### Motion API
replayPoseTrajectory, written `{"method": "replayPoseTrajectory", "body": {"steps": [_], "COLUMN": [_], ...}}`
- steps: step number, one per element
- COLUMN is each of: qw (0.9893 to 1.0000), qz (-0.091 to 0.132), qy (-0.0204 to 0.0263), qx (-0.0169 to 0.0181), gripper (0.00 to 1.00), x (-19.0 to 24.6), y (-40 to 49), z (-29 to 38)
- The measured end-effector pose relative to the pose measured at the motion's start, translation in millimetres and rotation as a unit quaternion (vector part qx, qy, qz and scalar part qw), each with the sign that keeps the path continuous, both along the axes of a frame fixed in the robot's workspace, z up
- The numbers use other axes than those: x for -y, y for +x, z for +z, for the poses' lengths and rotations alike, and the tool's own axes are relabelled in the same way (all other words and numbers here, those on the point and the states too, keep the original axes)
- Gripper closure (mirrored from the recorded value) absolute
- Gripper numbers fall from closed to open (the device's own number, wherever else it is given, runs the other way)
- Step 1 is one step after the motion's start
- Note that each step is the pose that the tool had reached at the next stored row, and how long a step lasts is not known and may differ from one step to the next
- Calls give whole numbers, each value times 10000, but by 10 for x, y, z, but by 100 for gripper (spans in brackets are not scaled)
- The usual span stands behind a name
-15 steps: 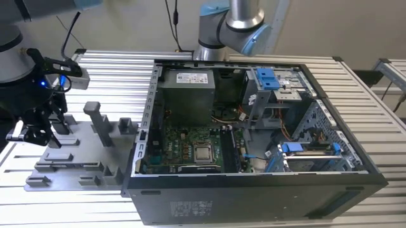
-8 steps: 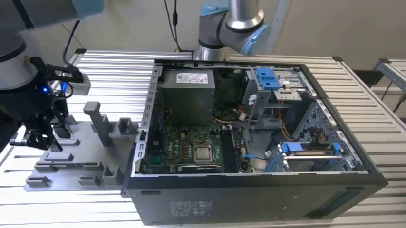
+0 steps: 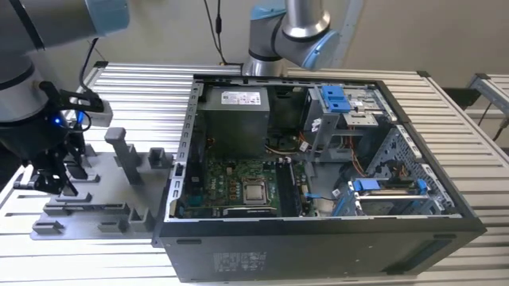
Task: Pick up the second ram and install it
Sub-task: 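Pick up the second ram and move it above second insertion slot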
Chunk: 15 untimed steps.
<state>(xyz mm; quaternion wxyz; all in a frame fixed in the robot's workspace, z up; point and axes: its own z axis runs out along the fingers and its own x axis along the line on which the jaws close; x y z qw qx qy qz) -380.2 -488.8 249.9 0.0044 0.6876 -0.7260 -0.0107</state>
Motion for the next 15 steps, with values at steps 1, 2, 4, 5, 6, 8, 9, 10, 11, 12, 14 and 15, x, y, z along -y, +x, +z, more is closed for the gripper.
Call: {"method": "replayPoseTrajectory", "body": {"steps": [1,2,4,5,6,8,9,10,11,12,14,15], "qw": [10000,10000,10000,10000,10000,10000,10000,10000,10000,10000,10000,10000], "qz": [0,0,0,1,1,0,0,0,0,0,0,0], "qy": [-7,-12,-17,-19,-20,-22,-23,-25,-26,-28,-31,-33], "qx": [0,0,3,4,7,17,23,27,32,41,65,71], "gripper": [58,58,58,58,58,58,58,58,58,58,58,58], "x": [0,-1,-1,0,0,-1,-1,-1,-1,-1,-1,-1], "y": [-12,-23,-34,-37,-39,-44,-46,-47,-49,-51,-60,-64], "z": [-19,-38,-75,-92,-110,-148,-166,-183,-201,-217,-246,-261]}}
